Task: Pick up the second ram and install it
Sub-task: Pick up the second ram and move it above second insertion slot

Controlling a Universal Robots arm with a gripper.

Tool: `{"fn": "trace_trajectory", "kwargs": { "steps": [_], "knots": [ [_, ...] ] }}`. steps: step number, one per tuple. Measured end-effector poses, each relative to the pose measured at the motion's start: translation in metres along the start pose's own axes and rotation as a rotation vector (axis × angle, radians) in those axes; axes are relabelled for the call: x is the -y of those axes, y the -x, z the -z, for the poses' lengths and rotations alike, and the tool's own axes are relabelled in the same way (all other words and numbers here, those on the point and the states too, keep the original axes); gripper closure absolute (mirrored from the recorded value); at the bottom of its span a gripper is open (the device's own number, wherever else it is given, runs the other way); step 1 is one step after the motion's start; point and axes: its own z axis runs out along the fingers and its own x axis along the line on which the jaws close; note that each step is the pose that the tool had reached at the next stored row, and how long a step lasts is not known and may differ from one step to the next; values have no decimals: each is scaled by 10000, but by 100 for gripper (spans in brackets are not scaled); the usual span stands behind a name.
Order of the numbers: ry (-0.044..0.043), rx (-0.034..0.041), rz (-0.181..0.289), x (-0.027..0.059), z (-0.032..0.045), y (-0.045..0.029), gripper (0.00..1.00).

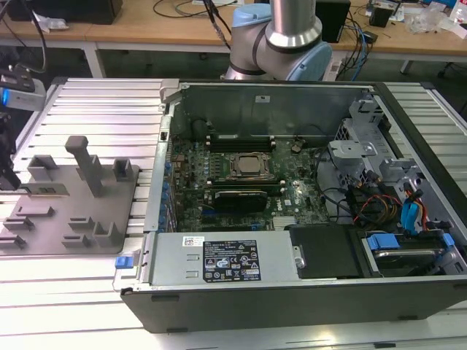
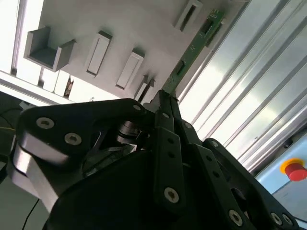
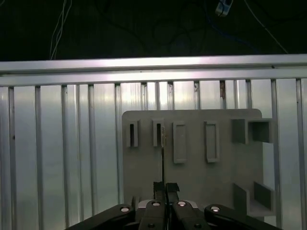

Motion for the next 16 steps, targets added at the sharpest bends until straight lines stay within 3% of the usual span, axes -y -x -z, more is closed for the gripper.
{"fn": "trace_trajectory", "kwargs": {
  "steps": [2, 9, 16],
  "knots": [
    [-1, 1, 0, -1, 28, 0, 91],
    [0, 0, 0, -8, 263, 2, 91],
    [0, 0, 0, -13, 438, 4, 91]
  ]
}}
